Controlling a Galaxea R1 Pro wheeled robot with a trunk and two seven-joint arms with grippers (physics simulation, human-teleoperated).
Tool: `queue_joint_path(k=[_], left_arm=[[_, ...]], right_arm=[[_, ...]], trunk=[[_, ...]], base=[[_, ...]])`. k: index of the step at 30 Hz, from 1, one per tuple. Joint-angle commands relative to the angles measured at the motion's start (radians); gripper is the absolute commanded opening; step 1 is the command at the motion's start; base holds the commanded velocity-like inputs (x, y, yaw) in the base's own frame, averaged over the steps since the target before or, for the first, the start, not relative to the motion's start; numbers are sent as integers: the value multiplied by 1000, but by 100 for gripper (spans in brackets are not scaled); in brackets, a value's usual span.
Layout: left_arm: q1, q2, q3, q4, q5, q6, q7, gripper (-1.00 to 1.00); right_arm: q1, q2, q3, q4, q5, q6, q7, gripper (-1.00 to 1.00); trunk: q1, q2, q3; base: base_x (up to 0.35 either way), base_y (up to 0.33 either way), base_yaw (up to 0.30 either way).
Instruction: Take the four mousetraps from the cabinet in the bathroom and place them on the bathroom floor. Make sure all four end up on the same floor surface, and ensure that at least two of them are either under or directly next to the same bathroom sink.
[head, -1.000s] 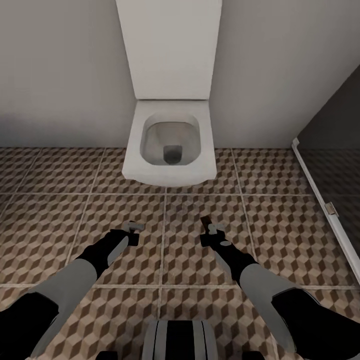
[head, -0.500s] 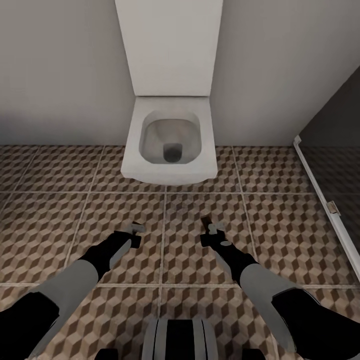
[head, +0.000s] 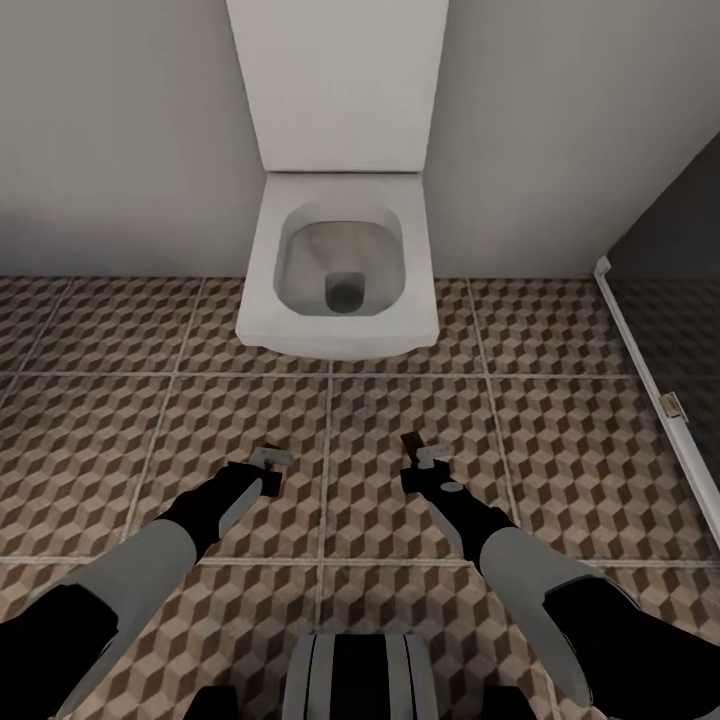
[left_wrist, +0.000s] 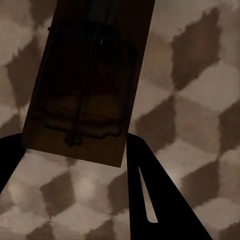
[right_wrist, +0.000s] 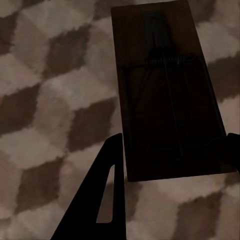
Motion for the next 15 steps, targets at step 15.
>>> queue_joint_path(k=[15], left_arm=[[-1,2,-8,-1,7,4,8,-100]], right_arm=[[-1,0,9,3,-8,-40,-5,-100]], trunk=[[0,0,-1]], base=[[0,0,0]])
